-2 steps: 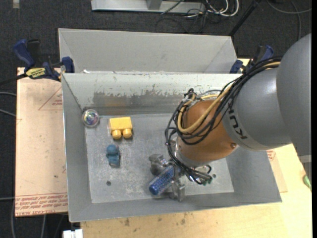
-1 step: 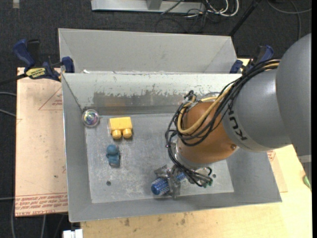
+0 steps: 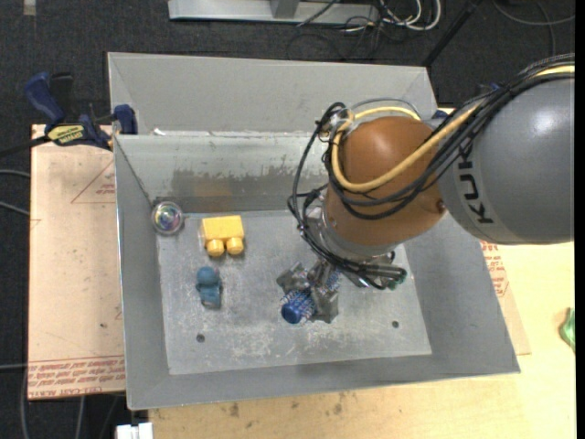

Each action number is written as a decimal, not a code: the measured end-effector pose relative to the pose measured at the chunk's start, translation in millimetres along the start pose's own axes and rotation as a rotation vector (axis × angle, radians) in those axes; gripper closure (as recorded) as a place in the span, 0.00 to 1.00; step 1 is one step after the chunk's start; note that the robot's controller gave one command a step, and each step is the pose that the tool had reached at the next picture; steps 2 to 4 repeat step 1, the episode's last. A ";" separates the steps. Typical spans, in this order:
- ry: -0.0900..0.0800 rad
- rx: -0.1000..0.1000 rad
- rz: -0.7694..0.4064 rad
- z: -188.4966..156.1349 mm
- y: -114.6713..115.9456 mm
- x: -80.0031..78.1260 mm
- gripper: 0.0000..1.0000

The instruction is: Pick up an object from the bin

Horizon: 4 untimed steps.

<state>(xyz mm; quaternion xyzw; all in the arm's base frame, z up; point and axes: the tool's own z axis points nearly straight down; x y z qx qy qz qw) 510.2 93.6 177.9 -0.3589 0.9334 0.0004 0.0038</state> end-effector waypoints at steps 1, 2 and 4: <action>-0.002 0.002 -0.029 -96.7 1.1 -7.3 1.00; -0.002 0.002 -0.029 -96.7 1.1 -7.3 1.00; -0.002 0.002 -0.029 -96.7 1.1 -7.3 1.00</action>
Offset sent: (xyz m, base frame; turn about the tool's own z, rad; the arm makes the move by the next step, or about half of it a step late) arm 0.0023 0.0043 0.0929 -0.0318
